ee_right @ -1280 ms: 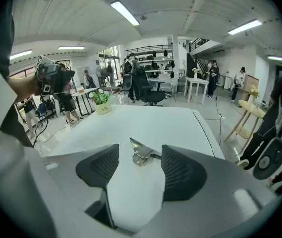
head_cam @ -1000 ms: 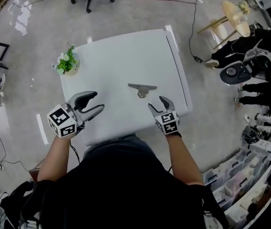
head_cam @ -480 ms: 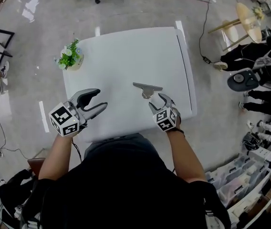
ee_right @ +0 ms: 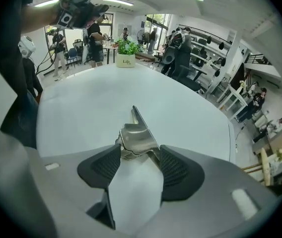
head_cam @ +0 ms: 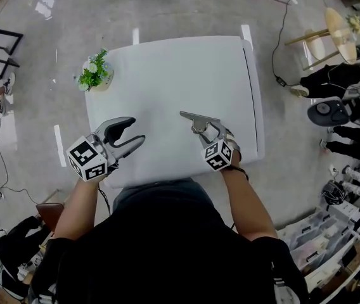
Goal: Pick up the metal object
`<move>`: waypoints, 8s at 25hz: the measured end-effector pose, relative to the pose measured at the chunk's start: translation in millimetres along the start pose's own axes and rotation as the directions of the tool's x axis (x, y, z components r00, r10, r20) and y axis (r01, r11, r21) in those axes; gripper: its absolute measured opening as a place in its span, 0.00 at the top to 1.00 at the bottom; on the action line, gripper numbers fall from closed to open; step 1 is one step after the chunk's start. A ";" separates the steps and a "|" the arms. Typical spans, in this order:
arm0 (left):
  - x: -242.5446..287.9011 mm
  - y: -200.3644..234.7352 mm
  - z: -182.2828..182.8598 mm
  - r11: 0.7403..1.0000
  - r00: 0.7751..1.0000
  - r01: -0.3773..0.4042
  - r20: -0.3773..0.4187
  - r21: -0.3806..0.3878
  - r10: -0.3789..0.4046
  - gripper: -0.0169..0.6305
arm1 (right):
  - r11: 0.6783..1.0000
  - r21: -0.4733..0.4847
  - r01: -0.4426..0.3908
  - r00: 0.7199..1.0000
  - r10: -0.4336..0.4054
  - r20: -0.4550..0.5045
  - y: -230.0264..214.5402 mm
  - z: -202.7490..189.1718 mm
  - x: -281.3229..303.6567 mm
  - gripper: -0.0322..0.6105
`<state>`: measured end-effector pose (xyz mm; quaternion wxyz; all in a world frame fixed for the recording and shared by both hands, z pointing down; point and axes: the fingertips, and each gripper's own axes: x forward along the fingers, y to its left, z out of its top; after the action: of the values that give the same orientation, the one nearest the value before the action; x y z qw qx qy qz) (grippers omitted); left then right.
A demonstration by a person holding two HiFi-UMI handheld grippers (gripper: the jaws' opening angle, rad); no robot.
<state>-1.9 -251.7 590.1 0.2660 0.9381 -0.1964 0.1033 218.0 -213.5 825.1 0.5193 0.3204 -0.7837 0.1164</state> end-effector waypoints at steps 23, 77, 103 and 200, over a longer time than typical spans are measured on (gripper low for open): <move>12.1 6.4 -5.2 0.998 1.000 0.016 -0.004 -0.053 -0.016 0.62 | 0.969 -0.244 0.028 0.996 -0.047 -0.070 3.3 4.3 21.6 0.65; -12.6 -13.5 35.3 0.998 0.998 0.050 0.032 0.026 -0.051 0.62 | 0.963 -0.254 0.086 0.990 -0.110 -0.084 -23.6 29.5 3.2 0.90; -35.8 -46.1 55.3 0.992 0.995 0.058 0.071 0.116 -0.066 0.62 | 0.964 -0.222 0.143 0.985 -0.160 -0.060 -27.3 38.6 -35.8 0.90; -177.0 -151.4 53.9 0.919 0.979 0.160 0.063 0.359 -0.196 0.62 | 0.782 0.368 0.502 0.684 -0.620 0.384 87.4 135.3 -411.6 0.90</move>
<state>-92.6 -107.0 422.8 0.0920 0.9884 -0.1013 0.0661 168.6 -59.2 413.9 0.2743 0.6234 -0.7310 -0.0425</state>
